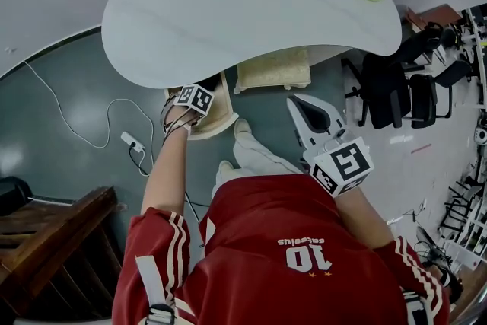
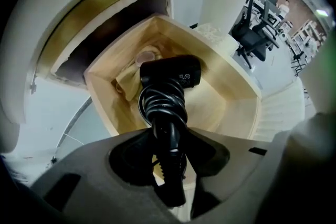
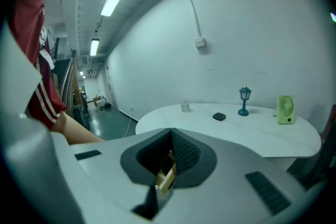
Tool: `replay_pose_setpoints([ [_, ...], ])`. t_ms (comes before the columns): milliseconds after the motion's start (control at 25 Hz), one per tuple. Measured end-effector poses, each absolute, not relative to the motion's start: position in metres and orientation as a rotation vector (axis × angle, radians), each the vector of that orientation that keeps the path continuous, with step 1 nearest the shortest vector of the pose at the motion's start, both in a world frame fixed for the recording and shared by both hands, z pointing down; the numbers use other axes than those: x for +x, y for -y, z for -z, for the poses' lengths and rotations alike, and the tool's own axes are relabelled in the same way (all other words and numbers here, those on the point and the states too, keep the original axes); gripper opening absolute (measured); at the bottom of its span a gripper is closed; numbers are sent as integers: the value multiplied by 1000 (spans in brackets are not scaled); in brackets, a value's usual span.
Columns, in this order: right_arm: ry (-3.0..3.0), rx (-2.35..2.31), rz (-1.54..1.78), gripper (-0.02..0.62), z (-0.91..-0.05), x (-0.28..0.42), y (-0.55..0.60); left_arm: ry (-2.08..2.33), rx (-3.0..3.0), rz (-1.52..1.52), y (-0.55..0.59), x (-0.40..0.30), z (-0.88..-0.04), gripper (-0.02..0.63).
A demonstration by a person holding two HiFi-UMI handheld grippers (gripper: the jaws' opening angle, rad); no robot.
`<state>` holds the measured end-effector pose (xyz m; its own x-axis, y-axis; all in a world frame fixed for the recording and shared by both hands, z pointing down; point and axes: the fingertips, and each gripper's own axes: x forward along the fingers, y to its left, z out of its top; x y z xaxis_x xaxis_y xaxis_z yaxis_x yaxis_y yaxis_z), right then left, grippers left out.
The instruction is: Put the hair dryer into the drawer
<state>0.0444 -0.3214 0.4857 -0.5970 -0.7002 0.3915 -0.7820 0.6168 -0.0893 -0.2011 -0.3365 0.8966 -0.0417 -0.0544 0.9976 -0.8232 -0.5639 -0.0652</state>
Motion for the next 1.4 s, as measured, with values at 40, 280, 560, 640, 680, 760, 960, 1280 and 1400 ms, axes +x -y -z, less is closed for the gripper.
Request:
replay_pose_setpoints([
  [40,2519,1202,-364,6,-487,46,321,945,1640,-1665,338,-201,-899,172],
  [280,2501,1202,-350,6,-490,45,318,922,1647,-1666,336,-198,-908,186],
  [560,2518,1192,-334,6,-483,39,315,827,1734,-1716,325,-193,-894,229],
  [640,2525,1186,-332,6,-482,35,313,821,1752,-1719,322,-194,-889,211],
  [680,2529,1183,-332,6,-481,33,312,815,1759,-1714,319,-194,-888,195],
  [760,2535,1177,-329,6,-479,29,311,800,1767,-1698,312,-193,-890,163],
  [960,2541,1178,-331,6,-478,26,307,803,1798,-1688,296,-191,-893,170],
  [1280,2533,1171,-338,6,-480,25,307,793,1789,-1732,294,-190,-902,147],
  [1400,2517,1174,-352,6,-484,27,306,759,1771,-1734,293,-188,-906,147],
])
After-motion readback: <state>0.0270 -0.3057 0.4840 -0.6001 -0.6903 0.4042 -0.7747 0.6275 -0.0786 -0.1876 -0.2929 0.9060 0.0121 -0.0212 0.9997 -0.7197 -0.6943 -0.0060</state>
